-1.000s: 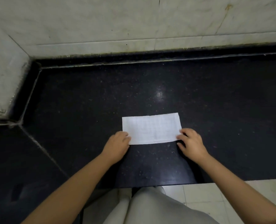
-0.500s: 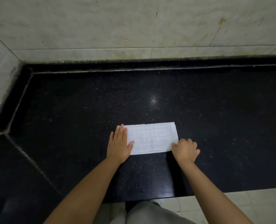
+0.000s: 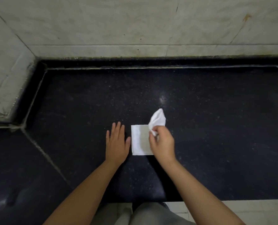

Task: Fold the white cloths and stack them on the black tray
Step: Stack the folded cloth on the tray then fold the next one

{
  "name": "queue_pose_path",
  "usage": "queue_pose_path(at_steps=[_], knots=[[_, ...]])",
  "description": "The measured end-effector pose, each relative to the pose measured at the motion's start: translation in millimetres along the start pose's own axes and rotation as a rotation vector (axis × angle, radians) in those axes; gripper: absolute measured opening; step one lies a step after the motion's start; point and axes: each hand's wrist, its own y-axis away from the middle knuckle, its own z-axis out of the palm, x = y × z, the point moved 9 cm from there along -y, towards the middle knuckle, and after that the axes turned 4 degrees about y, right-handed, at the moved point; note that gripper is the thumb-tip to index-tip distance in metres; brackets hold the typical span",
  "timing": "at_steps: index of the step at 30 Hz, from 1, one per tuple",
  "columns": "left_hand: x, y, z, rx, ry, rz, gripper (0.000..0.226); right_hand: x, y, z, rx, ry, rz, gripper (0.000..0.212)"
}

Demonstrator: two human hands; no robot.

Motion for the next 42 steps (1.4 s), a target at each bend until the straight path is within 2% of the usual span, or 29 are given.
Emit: queue_pose_path(at_steps=[3,6,9,12,14,18,22,25,28,30,34,37,42], knots=[[-26,13,-14,0.026,0.002,-0.048,0.084,-10,25,60,-0.232,0.17,-0.212,0.013],[-46,25,-17,0.057,0.015,-0.072,0.082,-1,50,84,-0.358,0.306,-0.317,0.026],[-44,30,-13,0.073,0.055,-0.053,0.076,2,56,74,-0.392,0.275,-0.387,0.03],[-21,29,-7,0.054,0.043,0.066,0.058,7,45,43,-0.303,0.248,-0.449,0.033],[1,28,-3,0.058,0.035,0.203,0.046,16,38,27,-0.301,0.35,-0.464,0.037],[41,32,13,0.035,0.056,0.435,0.043,41,35,25,-0.471,0.505,-0.498,0.038],[57,28,32,0.012,-0.061,0.497,0.044,45,27,28,-0.535,0.448,-0.496,0.033],[68,24,29,0.098,-0.063,0.552,0.029,51,20,16,-0.574,0.255,-0.298,0.033],[99,18,22,0.126,-0.005,0.625,0.025,63,9,-24,-0.449,0.128,-0.142,0.035],[143,13,18,0.148,-0.011,0.723,0.019,75,0,-63,-0.371,0.114,-0.095,0.027],[266,12,29,0.163,-0.095,1.008,0.008,126,-7,-176,-0.169,0.069,0.052,0.025],[365,28,56,0.131,-0.085,1.128,0.017,184,13,-277,-0.019,0.055,0.189,0.017],[547,92,108,-0.018,-0.027,1.283,0.032,274,61,-447,0.111,0.189,0.324,0.013]])
